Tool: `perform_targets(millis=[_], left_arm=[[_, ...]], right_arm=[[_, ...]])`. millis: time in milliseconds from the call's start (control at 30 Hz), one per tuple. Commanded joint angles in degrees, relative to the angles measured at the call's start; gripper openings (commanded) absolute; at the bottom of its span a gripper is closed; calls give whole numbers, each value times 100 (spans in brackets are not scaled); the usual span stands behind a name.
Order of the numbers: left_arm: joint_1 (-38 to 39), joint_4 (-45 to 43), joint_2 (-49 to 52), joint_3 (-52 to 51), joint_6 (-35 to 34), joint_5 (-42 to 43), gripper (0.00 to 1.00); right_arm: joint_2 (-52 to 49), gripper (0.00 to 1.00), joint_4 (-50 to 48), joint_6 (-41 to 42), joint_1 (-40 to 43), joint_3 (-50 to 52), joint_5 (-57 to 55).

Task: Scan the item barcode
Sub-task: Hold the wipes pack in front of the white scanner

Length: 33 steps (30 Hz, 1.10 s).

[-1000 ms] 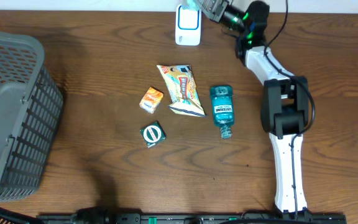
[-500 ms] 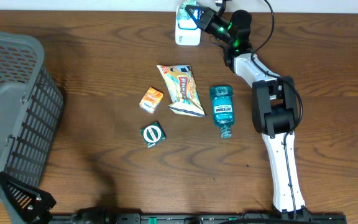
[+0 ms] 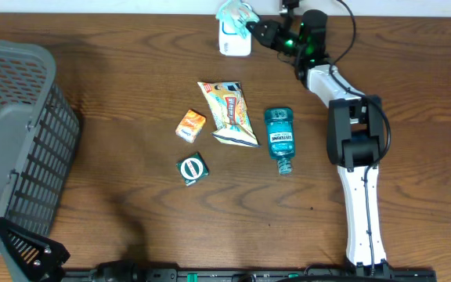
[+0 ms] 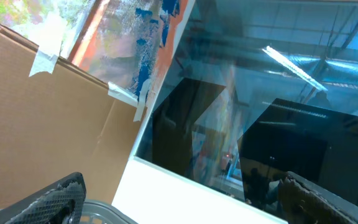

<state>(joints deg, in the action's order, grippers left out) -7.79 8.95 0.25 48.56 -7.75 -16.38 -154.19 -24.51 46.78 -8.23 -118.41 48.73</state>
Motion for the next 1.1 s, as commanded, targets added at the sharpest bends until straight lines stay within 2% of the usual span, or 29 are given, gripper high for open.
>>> perform_targets(millis=[0,200,567,600,633,700,800,867,933,1000,1067], left_arm=[[-17,-33,-9,-2,-52,72,98],[-17,-44,-9,-2,-50,72,98],[-17,-55,-9,-2,-50,72,98],[-17,-55,-9,-2,-50,72,98],[-17,-55,-9,-2,-50,72,98],[-17,-57,-9,-2,-50,72,98],[-17,-98,-9,-2,-50,72,98],[-17,-142,-9,-2,-50,72,98],[-17,-181,-9,-2,-50,72,98],[-17,-186,-9,-2,-50,72,98],[-17,-181,-9,-2,-50,72,98]], right_arm=[[-44,1,33,-529,120,-2,310],[-15,1,33,-525,264,-2,472],[605,2,35,-446,802,-2,1714],[675,4,35,-452,804,-2,1770],[774,13,37,-472,800,-2,1838],[916,56,37,-470,774,-2,1917],[1193,99,503,-662,708,-2,1915],[1434,99,1360,-1169,634,-2,1705],[1821,99,2848,-2131,527,-2,960],[2337,99,4708,-3134,321,-2,-680],[2765,99,5956,-3473,2,-2,-2686]])
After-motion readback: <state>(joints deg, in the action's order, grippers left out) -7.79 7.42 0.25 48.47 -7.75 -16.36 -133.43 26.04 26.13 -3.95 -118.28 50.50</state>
